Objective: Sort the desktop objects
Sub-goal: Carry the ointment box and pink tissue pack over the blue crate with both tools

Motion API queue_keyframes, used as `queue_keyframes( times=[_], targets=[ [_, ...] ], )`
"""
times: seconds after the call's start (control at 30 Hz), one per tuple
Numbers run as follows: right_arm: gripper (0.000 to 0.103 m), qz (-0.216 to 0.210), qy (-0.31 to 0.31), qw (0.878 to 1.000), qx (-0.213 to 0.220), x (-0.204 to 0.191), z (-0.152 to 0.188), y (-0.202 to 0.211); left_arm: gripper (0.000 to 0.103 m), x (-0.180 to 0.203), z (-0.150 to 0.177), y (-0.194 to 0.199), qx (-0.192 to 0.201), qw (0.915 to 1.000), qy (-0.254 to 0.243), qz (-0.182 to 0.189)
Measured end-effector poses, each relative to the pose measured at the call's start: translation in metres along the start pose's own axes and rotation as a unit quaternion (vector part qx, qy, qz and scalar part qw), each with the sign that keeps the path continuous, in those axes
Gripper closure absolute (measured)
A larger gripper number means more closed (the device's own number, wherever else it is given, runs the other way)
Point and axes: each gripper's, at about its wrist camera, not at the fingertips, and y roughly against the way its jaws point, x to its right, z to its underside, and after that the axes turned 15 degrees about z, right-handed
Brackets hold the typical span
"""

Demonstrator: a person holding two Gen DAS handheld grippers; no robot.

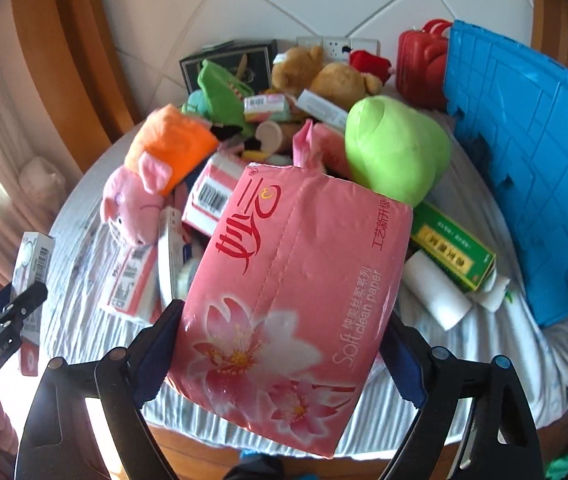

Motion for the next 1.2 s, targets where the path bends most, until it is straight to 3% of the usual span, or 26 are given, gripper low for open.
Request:
queue_keyframes(
  times=[0.17, 0.4, 0.63, 0.87, 1.0, 1.2],
  targets=[
    [0.012, 0.016, -0.025, 0.999, 0.041, 0.026, -0.031, 0.029, 0.062, 0.037, -0.037, -0.007, 0.022, 0.9976, -0.039, 0.053],
    [0.012, 0.063, -0.067, 0.991, 0.092, 0.102, -0.067, 0.075, 0.062, 0.116, -0.087, -0.016, 0.045, 0.9869, -0.092, 0.125],
    [0.012, 0.120, -0.104, 0.979, 0.132, 0.212, -0.100, 0.104, 0.062, 0.225, -0.130, -0.027, 0.063, 0.9732, -0.132, 0.177],
    [0.012, 0.161, -0.086, 0.972, 0.148, 0.356, -0.123, 0.095, 0.062, 0.376, -0.167, -0.036, 0.108, 0.9599, -0.155, 0.208],
    [0.012, 0.175, -0.050, 0.976, 0.118, 0.434, -0.130, 0.062, 0.062, 0.464, -0.186, -0.058, 0.077, 0.9591, -0.154, 0.225],
    [0.012, 0.179, 0.023, 0.981, 0.069, 0.510, -0.126, 0.015, 0.062, 0.556, -0.185, -0.117, -0.018, 0.9667, -0.160, 0.198]
  ],
)
